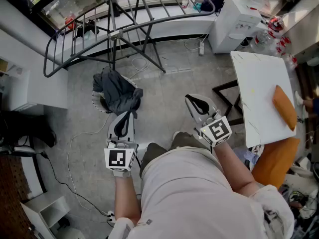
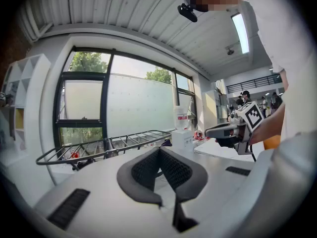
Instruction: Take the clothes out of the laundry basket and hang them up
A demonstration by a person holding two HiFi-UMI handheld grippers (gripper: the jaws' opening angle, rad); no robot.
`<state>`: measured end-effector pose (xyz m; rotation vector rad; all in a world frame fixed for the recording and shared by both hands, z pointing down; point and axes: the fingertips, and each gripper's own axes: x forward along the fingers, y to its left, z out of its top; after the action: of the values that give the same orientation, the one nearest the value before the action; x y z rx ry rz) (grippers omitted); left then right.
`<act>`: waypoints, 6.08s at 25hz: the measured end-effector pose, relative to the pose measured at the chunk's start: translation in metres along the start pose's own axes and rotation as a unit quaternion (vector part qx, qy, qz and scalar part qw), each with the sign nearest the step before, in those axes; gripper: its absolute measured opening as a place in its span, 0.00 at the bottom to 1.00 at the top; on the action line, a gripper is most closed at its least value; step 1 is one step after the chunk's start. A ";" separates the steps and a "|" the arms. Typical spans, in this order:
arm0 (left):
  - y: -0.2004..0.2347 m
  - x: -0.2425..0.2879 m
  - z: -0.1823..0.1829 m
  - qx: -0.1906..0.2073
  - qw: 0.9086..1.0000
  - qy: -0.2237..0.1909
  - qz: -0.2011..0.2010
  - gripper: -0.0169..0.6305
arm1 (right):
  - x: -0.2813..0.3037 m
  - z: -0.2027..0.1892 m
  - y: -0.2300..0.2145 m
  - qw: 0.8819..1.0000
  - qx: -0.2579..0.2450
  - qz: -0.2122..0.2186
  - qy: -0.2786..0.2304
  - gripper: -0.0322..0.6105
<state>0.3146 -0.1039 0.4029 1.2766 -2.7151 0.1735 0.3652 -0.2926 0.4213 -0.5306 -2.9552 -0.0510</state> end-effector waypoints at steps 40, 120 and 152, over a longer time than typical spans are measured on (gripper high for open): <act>0.245 0.220 -0.117 -0.168 0.973 0.118 0.106 0.03 | 0.370 -0.029 -0.098 0.959 -0.033 0.209 0.191 0.06; 0.342 -0.011 -0.168 -0.166 0.808 0.229 0.517 0.12 | 0.486 -0.101 0.047 0.853 -0.051 0.453 0.253 0.06; 0.346 -0.099 0.143 -0.007 0.803 0.028 0.595 0.12 | 0.509 -0.124 0.226 0.843 -0.098 0.467 0.250 0.50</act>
<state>0.0996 0.1668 0.2295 -0.6030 -2.9711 0.2802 -0.0129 0.0867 0.6181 -1.6217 -1.9322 -0.3242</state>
